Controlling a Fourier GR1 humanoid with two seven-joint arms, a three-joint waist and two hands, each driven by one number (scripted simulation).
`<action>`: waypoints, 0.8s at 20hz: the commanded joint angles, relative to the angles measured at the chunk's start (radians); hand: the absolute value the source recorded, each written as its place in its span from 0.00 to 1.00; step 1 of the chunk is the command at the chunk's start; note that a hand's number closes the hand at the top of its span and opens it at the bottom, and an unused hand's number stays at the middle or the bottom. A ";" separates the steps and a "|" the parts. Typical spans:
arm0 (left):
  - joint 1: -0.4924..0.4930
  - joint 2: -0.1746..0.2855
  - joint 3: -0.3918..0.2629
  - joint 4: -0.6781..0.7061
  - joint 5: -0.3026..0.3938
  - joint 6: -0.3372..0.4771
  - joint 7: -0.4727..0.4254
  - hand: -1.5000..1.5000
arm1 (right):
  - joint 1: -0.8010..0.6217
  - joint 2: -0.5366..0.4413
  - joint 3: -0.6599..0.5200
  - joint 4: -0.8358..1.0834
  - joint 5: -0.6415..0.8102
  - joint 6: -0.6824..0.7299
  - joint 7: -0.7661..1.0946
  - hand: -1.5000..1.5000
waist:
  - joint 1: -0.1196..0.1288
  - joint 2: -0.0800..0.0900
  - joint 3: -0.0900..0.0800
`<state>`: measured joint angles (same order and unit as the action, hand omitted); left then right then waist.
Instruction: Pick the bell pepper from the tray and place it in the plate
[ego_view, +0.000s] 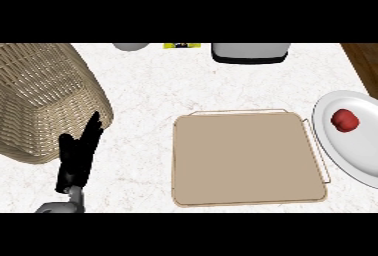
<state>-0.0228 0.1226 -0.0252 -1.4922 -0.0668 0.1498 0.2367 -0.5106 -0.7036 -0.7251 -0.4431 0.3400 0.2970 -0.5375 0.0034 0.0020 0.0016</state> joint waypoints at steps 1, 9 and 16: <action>-0.002 -0.005 -0.017 -0.021 -0.010 -0.010 0.020 0.50 | 0.011 -0.038 -0.019 0.113 -0.040 0.065 -0.089 0.00 | 0.013 0.004 0.001; -0.079 0.007 0.043 0.091 0.007 -0.031 -0.027 0.50 | 0.037 -0.051 0.037 0.168 -0.045 0.083 -0.232 0.00 | 0.012 0.005 0.001; 0.024 -0.043 -0.023 -0.047 -0.034 -0.003 0.018 0.50 | 0.009 -0.023 0.083 0.156 -0.070 0.003 -0.186 0.00 | 0.013 0.002 0.000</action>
<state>-0.0416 0.1088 -0.0119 -1.4793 -0.0792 0.1314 0.2365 -0.4735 -0.7315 -0.6691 -0.2997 0.2675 0.3337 -0.7346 0.0126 0.0038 0.0018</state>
